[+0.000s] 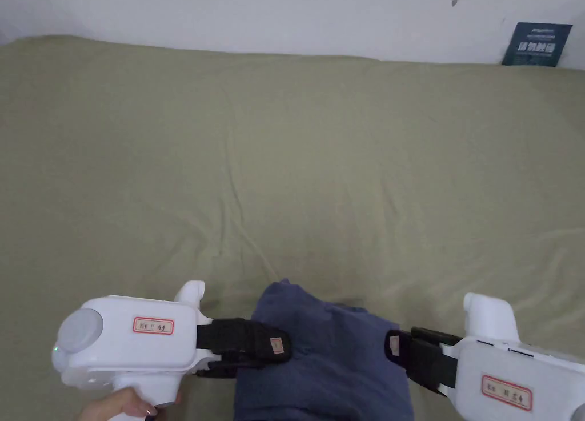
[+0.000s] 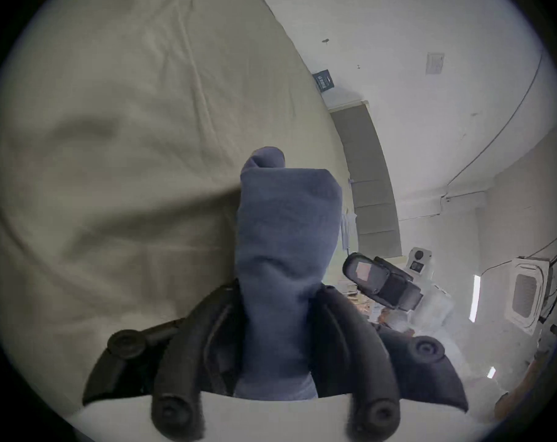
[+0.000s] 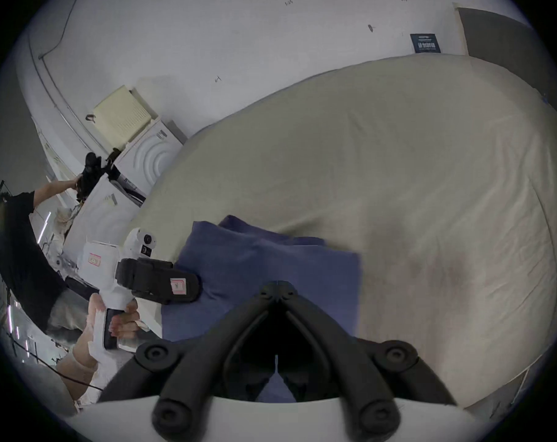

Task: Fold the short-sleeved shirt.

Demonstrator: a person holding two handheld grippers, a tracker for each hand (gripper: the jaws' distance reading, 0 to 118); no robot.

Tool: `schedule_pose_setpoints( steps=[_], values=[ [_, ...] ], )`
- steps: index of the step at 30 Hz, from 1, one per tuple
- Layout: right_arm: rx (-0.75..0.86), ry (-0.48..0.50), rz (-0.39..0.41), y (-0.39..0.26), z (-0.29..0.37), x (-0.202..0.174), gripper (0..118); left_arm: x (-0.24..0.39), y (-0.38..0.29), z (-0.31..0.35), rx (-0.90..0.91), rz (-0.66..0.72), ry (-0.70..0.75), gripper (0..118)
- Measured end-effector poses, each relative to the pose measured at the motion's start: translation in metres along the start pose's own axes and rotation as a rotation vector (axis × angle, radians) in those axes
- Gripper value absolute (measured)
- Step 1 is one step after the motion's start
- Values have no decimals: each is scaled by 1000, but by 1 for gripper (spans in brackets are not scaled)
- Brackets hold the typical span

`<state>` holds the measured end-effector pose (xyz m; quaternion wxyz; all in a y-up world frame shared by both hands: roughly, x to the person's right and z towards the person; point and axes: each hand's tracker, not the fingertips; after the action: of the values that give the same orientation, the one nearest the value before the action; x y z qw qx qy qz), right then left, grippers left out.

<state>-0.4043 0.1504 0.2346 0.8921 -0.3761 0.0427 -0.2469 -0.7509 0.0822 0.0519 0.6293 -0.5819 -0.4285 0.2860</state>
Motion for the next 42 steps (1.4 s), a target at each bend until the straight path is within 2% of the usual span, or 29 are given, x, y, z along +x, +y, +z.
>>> schedule_pose_setpoints(
  steps=[4, 8, 16, 17, 21, 25, 27, 29, 33, 38, 39, 40, 41, 42],
  values=[
    [-4, -19, 8, 1, -6, -2, 0, -17, 21, 48, 23, -23, 95, 35],
    [-25, -42, 14, -1, -13, -2, 0, -43, 59, 107, 38, -59, 315, 35],
    [-60, -77, 25, -3, -25, -4, 0, -58, 103, 208, 102, -24, 760, 35],
    [-66, -84, 35, -2, -26, -4, 0, -54, 111, 251, 29, -139, 1496, 35],
    [-61, -132, 53, 2, -23, -1, 0, -57, 135, 281, -31, -143, 1695, 35],
    [-59, -152, 32, 3, -21, 7, 0, -62, 150, 300, -31, -155, 1866, 37],
    [-60, -156, 22, 1, -20, 10, 0, -69, 151, 311, 16, -133, 1865, 65],
    [-62, -162, 21, 0, -19, 19, 0, -67, 148, 315, 92, -129, 1907, 79],
    [-71, -160, 11, -2, -18, 28, 0, -54, 135, 330, 189, -149, 1853, 79],
    [-64, -136, 10, -4, -12, 25, 0, -16, 105, 322, 300, -189, 1521, 77],
    [-60, -131, 10, -5, -10, 25, 0, -7, 95, 310, 292, -211, 1460, 74],
    [-58, -126, 8, -6, -9, 24, 0, 0, 87, 297, 268, -235, 1405, 65],
    [-53, -116, 7, -8, -6, 24, 0, 6, 75, 250, 335, -58, 719, 39],
    [-50, -108, 8, -8, -3, 24, 0, 18, 63, 228, 316, -72, 657, 17]
  ],
)
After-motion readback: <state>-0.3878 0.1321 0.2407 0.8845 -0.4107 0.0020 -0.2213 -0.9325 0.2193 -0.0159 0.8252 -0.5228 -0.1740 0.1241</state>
